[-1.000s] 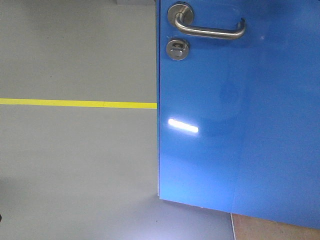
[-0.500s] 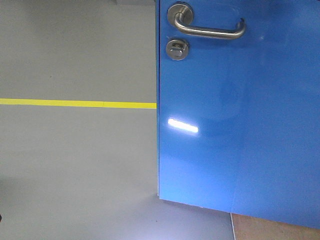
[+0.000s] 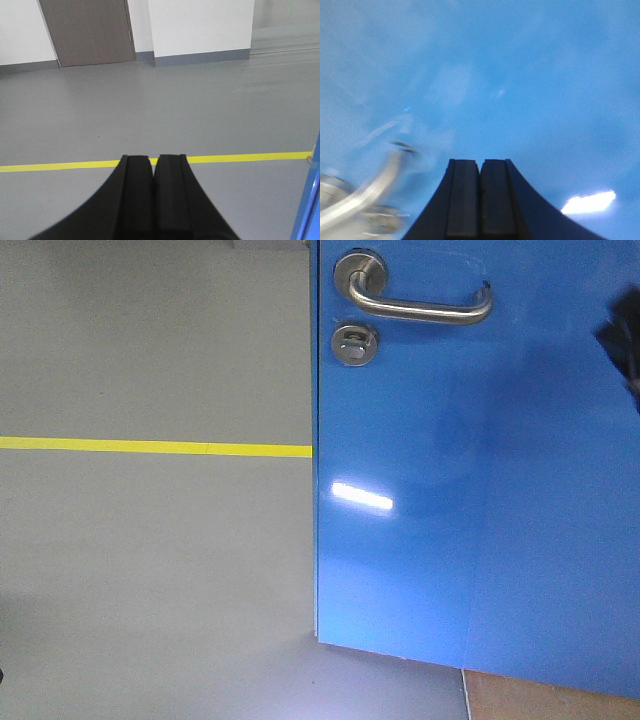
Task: Move to blue door and open it
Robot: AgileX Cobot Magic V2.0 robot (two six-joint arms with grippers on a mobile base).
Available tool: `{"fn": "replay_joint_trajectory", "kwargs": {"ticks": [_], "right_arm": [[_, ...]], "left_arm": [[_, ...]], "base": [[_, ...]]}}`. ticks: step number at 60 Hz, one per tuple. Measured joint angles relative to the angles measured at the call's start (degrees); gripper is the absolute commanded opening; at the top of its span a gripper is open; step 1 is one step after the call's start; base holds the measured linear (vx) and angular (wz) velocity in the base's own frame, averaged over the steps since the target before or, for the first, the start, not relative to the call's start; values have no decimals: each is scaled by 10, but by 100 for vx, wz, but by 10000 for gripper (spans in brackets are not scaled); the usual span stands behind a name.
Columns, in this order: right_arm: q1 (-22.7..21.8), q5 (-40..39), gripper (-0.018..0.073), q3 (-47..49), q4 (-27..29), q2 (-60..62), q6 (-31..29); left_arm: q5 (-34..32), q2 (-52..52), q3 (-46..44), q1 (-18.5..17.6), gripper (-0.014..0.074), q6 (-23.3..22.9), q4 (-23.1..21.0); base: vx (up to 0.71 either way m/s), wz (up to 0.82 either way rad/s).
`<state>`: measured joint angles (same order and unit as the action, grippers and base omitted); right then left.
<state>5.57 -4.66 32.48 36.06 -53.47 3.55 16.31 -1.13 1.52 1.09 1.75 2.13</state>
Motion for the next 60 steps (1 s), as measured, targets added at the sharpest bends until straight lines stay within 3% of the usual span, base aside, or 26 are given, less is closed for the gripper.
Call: {"fn": "replay_joint_trajectory", "kwargs": {"ticks": [7,15,21,27,36,43,51,60], "right_arm": [[0,-75,2,-116,-109,102,-35],[0,-134,2,-215,-199,210,-144],[0,-142,2,-265,-221,283,-206],[-14,-139,2,-309,-230,355,-221],[-67,-101,2,-341,-272,433,-176],[-98,-40,2,-341,-347,489,-107],[-109,65,2,-341,-406,531,-25],[-110,128,2,-341,-426,540,0]], "left_arm": [[0,0,0,0,70,0,0],[0,0,0,0,70,0,0],[0,0,0,0,70,0,0],[0,0,0,0,70,0,0],[0,0,0,0,70,0,0],[0,0,0,0,70,0,0],[0,0,0,0,70,0,0],[1,0,0,0,70,0,0]], "base": [[0,0],[0,0],[0,0],[0,0],[0,0],[0,0],[0,0],[0,0]]}}
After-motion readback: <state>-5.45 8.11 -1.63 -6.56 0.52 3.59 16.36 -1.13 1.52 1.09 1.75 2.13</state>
